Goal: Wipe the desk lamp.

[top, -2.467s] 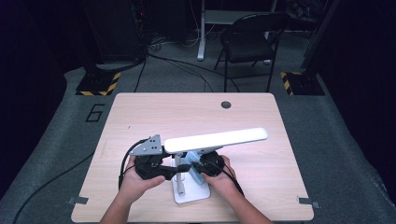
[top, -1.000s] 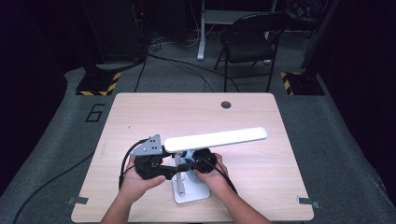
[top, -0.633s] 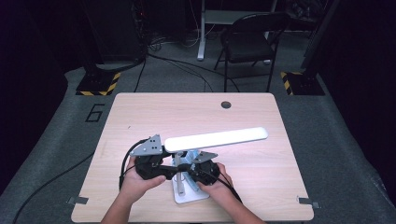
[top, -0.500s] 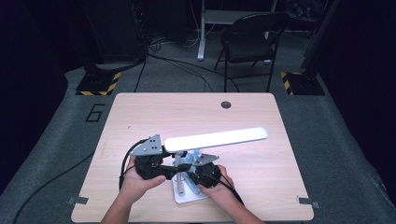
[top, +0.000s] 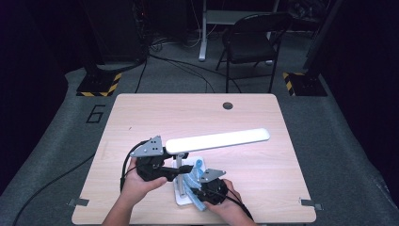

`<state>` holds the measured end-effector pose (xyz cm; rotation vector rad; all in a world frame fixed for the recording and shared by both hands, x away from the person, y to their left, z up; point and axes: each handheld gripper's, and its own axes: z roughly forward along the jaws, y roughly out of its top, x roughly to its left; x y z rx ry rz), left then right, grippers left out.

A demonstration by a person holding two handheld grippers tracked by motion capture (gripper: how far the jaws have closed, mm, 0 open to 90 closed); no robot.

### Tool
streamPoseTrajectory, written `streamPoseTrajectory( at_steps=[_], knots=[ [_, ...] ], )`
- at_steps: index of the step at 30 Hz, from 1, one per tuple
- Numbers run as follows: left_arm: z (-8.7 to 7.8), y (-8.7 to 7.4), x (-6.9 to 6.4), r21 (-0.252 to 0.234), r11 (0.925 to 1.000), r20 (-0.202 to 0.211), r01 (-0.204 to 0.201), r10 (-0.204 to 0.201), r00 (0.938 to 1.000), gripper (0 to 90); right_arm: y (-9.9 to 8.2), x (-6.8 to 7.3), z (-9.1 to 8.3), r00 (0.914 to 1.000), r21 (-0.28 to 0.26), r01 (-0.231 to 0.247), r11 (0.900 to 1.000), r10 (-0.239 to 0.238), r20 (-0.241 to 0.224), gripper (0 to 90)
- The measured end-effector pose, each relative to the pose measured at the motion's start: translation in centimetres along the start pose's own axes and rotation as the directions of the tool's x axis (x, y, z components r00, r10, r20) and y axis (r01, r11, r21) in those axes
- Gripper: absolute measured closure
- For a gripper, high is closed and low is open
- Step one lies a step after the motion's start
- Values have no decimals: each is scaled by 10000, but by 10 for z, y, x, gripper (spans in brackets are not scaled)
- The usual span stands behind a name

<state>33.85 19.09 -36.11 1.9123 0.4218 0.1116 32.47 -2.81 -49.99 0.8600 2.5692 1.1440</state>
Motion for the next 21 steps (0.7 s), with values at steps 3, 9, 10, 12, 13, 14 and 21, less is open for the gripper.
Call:
streamPoseTrajectory(
  at_steps=[3, 9, 10, 12, 13, 14, 21],
  knots=[
    [0, 0, 0, -10, 10000, -29, 24, -24, 10000, 500, -2, 6, -4, 9999, 148, 87, 9999, -85, -97, 680],
    [0, 0, -1, 35, 10000, 0, 5, -5, 10000, 500, -2, 8, -3, 9994, 162, 304, 9994, -307, 143, 681],
    [0, 0, 0, 31, 10000, 59, -3, 3, 10000, 500, 0, 6, -1, 9987, 262, 473, 9985, -478, 183, 682],
    [0, 0, 0, 19, 10000, 58, 8, -8, 10000, 500, 1, 4, 1, 9983, 284, 553, 9981, -558, 188, 683],
    [0, 0, 0, 12, 10000, 52, 9, -9, 10000, 500, 2, 4, 1, 9992, 383, 362, 9986, -367, 131, 683],
    [0, 0, 0, 11, 10000, 55, 14, -14, 10000, 500, 3, 1, 2, 9985, 298, 494, 9983, -500, 210, 682],
    [0, 0, 0, 3, 10000, 59, 18, -18, 10000, 499, 10, -10, 10, 9991, 231, 336, 9992, -341, 250, 679]
  ],
)
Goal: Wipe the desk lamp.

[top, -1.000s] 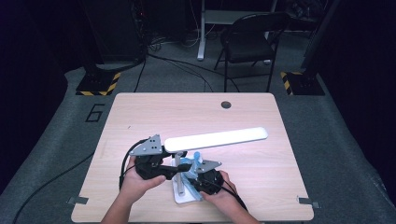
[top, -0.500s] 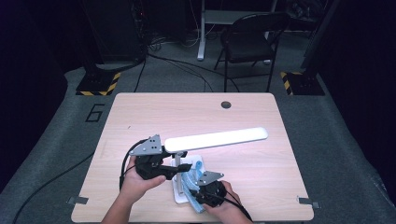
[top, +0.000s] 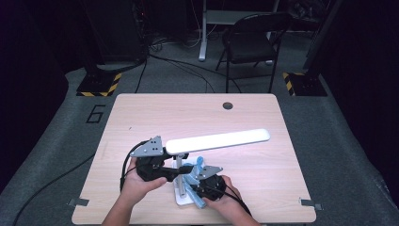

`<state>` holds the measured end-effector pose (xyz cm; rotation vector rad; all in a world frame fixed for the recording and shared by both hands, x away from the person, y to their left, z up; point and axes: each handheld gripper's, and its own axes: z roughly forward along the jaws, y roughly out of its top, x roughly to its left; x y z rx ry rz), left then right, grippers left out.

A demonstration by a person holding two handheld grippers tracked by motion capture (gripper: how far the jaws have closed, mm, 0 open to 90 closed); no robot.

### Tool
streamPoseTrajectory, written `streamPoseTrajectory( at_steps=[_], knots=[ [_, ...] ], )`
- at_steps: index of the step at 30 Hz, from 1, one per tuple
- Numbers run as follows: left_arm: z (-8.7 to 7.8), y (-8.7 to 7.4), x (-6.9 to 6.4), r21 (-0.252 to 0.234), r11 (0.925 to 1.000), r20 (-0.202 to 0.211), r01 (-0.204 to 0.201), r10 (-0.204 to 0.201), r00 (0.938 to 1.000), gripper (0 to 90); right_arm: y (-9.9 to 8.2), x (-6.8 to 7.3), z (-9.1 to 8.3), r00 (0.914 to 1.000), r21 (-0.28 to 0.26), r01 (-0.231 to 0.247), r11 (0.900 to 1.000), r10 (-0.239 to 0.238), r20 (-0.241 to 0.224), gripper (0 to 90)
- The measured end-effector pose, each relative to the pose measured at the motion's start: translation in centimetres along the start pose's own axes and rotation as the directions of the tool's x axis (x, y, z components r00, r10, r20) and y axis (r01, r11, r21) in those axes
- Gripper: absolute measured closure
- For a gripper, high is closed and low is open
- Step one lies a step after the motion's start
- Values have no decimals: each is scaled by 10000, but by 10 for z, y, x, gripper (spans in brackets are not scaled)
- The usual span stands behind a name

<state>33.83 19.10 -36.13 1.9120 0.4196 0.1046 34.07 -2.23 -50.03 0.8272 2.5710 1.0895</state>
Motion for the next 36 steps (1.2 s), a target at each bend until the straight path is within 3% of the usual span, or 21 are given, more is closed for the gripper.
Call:
streamPoseTrajectory(
  at_steps=[2, 14, 27, 36],
  knots=[
    [0, 0, 0, -2, 10000, 3, 8, -8, 10000, 499, 3, -4, 3, 9997, -94, 210, 9997, -209, 106, 678],
    [0, -1, 0, -68, 10000, 1, 27, -27, 10000, 499, 17, -18, 13, 9999, 299, -22, 9995, 17, 151, 677],
    [-1, -1, 1, -66, 10000, 71, 42, -42, 10000, 499, 32, -48, 30, 9949, -13, -882, 9961, 881, 499, 675],
    [-3, -1, 1, 10, 10000, 37, -95, 95, 9999, 501, 37, -59, 37, 9875, -176, -1339, 9908, 1349, 809, 676]
  ],
)
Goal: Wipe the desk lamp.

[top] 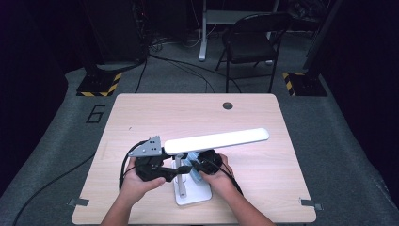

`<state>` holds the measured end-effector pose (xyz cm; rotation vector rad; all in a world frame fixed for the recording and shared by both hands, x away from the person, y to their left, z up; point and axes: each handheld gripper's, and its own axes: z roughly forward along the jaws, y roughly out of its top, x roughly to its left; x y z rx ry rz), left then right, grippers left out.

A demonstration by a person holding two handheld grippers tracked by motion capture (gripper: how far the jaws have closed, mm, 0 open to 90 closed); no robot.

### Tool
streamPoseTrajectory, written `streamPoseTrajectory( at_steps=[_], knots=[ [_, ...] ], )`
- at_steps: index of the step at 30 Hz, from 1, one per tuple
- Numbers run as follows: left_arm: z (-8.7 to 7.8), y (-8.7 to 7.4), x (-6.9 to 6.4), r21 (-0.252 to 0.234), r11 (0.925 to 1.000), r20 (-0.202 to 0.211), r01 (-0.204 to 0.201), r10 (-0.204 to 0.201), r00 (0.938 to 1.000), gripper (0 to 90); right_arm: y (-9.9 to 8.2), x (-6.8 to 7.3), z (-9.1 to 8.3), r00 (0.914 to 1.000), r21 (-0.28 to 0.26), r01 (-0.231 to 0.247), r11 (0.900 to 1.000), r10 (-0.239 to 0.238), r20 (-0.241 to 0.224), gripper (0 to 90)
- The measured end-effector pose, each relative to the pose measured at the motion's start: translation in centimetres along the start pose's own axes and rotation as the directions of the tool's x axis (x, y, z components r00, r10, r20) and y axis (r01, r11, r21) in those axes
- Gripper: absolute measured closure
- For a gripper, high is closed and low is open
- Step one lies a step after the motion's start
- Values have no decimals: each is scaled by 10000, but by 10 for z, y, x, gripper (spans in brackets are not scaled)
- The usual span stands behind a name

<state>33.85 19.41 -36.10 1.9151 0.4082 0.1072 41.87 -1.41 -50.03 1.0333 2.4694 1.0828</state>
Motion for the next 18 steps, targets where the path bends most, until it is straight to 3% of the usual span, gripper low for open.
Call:
streamPoseTrajectory(
  at_steps=[5, 9, 12, 14, 18],
  knots=[
    [-1, 0, 1, -7, 10000, -10, -10, 10, 10000, 501, 0, -13, 3, 9980, -212, -310, 9993, 321, 544, 677],
    [-3, -1, 2, -140, 9999, -15, 25, -25, 10000, 503, -3, -20, 0, 9964, -175, -688, 9975, 696, 475, 677],
    [-6, -2, 4, -107, 9999, -43, 13, -13, 10000, 503, -5, -19, -5, 9960, 43, -689, 9976, 685, 577, 678],
    [-6, -2, 5, -135, 9999, -71, 21, -22, 10000, 503, -7, -19, -6, 9962, -20, -545, 9985, 546, 685, 679],
    [-9, -3, 5, -116, 9999, -290, 61, -64, 9996, 525, -17, -18, -13, 9954, -245, -699, 9973, 714, 644, 680]
  ],
)
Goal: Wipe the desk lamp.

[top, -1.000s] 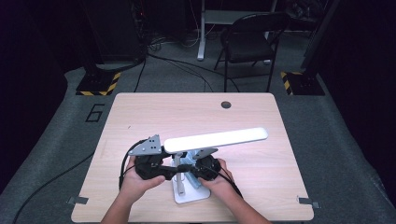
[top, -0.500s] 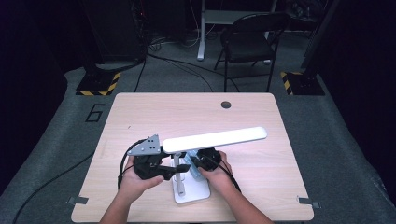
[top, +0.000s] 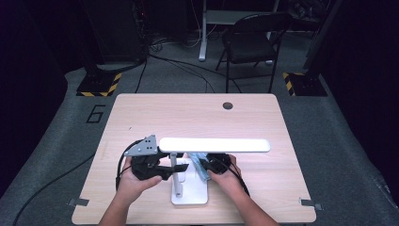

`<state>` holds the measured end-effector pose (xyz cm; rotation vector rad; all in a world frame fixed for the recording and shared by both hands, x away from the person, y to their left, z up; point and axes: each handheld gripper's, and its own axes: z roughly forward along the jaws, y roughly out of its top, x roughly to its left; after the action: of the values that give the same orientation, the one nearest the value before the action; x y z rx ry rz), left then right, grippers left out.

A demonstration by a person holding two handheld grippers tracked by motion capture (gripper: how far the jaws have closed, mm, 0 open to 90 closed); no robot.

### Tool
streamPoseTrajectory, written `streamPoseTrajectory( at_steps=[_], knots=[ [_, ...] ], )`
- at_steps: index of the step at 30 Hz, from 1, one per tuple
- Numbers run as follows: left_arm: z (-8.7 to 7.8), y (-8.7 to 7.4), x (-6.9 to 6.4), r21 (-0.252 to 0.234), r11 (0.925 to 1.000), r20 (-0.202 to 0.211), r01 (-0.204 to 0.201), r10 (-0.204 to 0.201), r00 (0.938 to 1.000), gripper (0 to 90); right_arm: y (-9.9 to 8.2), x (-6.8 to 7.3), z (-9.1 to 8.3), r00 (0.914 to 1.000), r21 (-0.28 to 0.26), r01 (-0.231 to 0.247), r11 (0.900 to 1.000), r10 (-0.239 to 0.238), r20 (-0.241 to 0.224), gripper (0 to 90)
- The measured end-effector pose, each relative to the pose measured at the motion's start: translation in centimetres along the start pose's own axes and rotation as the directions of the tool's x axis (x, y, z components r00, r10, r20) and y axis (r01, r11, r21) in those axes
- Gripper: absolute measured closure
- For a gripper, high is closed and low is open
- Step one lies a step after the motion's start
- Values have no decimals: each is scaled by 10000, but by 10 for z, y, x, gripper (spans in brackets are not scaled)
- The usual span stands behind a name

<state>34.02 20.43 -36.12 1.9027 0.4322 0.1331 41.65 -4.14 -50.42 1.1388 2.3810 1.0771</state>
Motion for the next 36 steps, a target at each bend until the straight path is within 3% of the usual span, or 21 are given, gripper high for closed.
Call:
streamPoseTrajectory(
  at_steps=[2, 4, 7, 8, 11, 13, 15, 16, 17, 18, 23, 26, 31, 33, 36],
  knots=[
    [-3, -1, 3, -48, 9999, -103, 149, -150, 9998, 539, -3, 2, -4, 10000, 119, -72, 9999, 72, -15, 680],
    [-4, -2, 4, -74, 9999, -93, 152, -152, 9998, 553, -4, 3, -10, 9998, 547, 180, 9983, -176, -72, 679],
    [-4, -2, 4, -1, 10000, -49, 58, -58, 10000, 552, -5, 4, -10, 9996, 282, 285, 9992, -285, -2, 672],
    [-4, -1, 3, 2, 10000, -36, 65, -65, 10000, 552, -4, 5, -12, 9999, 535, 144, 9985, -145, 7, 670],
    [-5, -2, 5, -55, 9998, 103, 175, -174, 9998, 548, -3, 4, -10, 9990, 220, 442, 9988, -443, 52, 667],
    [-6, -2, 6, -29, 9999, 139, 148, -148, 9998, 547, -2, 7, -12, 9997, 152, 220, 9996, -221, 94, 666],
    [-6, -2, 5, -41, 9998, 134, 216, -215, 9997, 544, 0, 11, -15, 9997, -80, 246, 9997, -246, 67, 666],
    [-7, -2, 5, -69, 9996, 98, 272, -271, 9996, 537, 1, 11, -17, 9985, -24, 550, 9985, -551, -61, 666],
    [-8, -1, 4, -65, 9995, 43, 309, -309, 9995, 529, 2, 16, -18, 9993, -356, 362, 9987, -365, -66, 666],
    [-8, -1, 4, -65, 9995, 43, 309, -309, 9995, 526, 2, 16, -18, 9993, -356, 362, 9987, -365, -66, 666],
    [-16, 1, 2, -28, 9998, -463, 193, -194, 9987, 565, 11, 40, -19, 9947, -652, 685, 9955, -732, -716, 662],
    [-19, -1, 3, -71, 9999, -915, 86, -92, 9958, 605, 13, 53, -16, 9902, -507, 1273, 9906, -1299, -514, 658],
    [-25, -5, 10, -249, 9996, -1392, 145, -178, 9901, 699, 9, 51, -7, 9856, -18, 1690, 9856, -1690, -69, 651],
    [-28, -5, 13, -211, 9997, -1446, 127, -156, 9894, 715, 6, 48, -6, 9904, 18, 1364, 9906, -1364, -232, 648],
    [-29, -5, 14, -207, 9996, -1453, 202, -230, 9891, 715, 4, 44, -6, 9903, -69, 1365, 9906, -1366, -244, 653]
  ],
)
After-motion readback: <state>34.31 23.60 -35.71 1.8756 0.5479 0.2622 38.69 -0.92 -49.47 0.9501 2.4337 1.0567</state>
